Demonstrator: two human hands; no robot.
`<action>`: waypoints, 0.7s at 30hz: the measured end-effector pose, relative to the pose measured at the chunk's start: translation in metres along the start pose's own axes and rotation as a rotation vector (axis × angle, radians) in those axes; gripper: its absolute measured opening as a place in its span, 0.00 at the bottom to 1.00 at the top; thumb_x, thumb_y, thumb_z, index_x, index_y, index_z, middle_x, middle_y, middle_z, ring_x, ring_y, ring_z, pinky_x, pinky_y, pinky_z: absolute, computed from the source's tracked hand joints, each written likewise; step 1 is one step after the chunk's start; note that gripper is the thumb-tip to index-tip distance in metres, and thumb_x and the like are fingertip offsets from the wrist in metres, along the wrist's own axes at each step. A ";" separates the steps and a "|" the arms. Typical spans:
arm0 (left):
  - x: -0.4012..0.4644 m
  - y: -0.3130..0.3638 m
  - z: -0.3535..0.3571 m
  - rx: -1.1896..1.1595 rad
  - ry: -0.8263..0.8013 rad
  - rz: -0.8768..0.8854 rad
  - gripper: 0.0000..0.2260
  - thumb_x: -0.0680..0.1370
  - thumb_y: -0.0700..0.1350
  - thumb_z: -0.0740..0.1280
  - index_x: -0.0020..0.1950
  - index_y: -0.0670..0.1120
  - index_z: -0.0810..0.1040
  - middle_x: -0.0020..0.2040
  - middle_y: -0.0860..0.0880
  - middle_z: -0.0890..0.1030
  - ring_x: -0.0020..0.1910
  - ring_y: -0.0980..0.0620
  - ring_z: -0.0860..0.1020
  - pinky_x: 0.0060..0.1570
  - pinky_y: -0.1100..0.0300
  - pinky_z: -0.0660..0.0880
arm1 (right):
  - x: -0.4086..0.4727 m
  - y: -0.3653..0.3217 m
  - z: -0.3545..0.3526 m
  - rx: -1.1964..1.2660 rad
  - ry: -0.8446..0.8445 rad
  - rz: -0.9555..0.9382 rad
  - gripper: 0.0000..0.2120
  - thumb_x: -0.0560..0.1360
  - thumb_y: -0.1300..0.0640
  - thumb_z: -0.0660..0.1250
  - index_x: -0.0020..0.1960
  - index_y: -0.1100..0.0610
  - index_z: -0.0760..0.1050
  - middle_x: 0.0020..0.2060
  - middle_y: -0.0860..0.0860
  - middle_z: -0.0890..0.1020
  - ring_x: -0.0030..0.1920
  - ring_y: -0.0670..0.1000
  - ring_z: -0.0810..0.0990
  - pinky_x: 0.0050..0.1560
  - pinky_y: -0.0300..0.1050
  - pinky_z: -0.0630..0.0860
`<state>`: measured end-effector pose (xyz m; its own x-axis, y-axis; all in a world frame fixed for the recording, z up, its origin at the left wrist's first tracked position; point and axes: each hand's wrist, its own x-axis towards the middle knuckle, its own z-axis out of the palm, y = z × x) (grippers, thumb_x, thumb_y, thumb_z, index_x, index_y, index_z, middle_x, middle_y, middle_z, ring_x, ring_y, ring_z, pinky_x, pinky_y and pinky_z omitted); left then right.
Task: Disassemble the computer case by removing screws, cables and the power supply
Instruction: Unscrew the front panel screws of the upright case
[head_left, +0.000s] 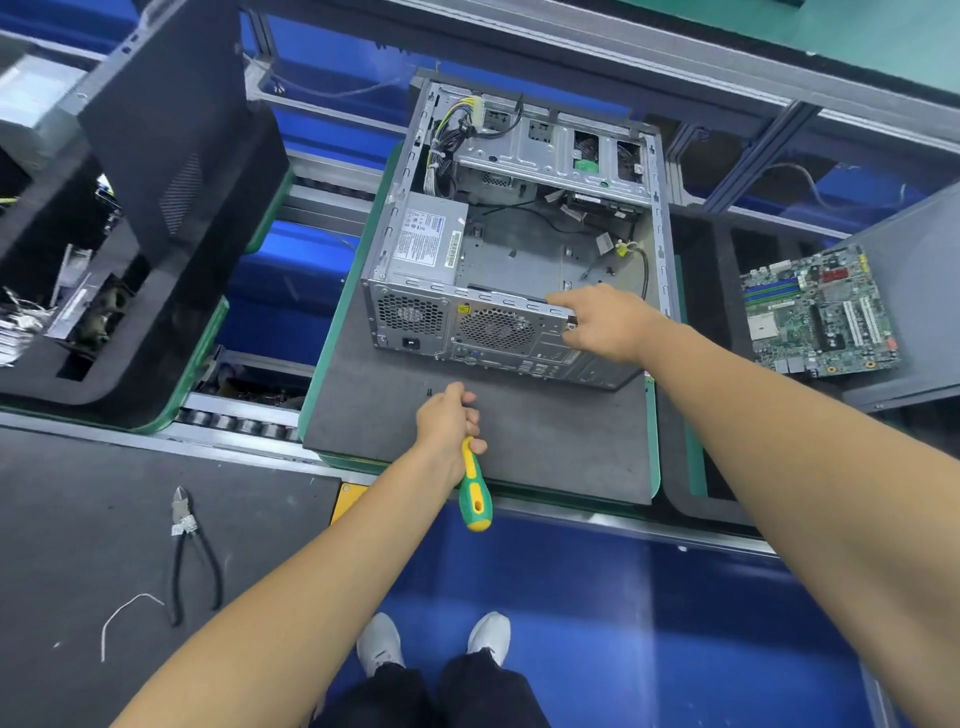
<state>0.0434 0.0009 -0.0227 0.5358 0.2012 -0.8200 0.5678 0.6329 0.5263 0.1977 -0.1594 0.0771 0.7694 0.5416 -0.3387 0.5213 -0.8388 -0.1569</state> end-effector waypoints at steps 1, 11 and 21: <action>0.001 0.001 -0.003 -0.029 0.010 -0.018 0.08 0.84 0.45 0.60 0.47 0.45 0.74 0.28 0.51 0.66 0.22 0.57 0.60 0.19 0.66 0.57 | 0.000 0.000 0.000 0.000 0.002 -0.001 0.29 0.77 0.54 0.65 0.78 0.45 0.65 0.35 0.46 0.80 0.46 0.53 0.74 0.34 0.38 0.60; -0.004 0.004 -0.003 -0.019 -0.020 -0.002 0.07 0.86 0.47 0.63 0.51 0.45 0.69 0.32 0.49 0.69 0.24 0.57 0.63 0.19 0.65 0.60 | -0.001 -0.002 -0.002 -0.012 -0.005 0.000 0.30 0.77 0.54 0.66 0.78 0.46 0.66 0.36 0.44 0.78 0.45 0.53 0.75 0.34 0.41 0.62; -0.007 0.003 -0.008 -0.006 -0.016 0.020 0.09 0.86 0.45 0.57 0.61 0.48 0.76 0.32 0.48 0.70 0.25 0.56 0.62 0.20 0.65 0.60 | 0.001 0.001 0.001 -0.021 -0.006 0.003 0.30 0.76 0.53 0.66 0.77 0.45 0.66 0.33 0.43 0.78 0.41 0.52 0.75 0.33 0.38 0.60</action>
<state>0.0362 0.0079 -0.0170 0.5570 0.2020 -0.8055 0.5532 0.6332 0.5413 0.1988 -0.1601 0.0757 0.7688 0.5386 -0.3447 0.5268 -0.8390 -0.1360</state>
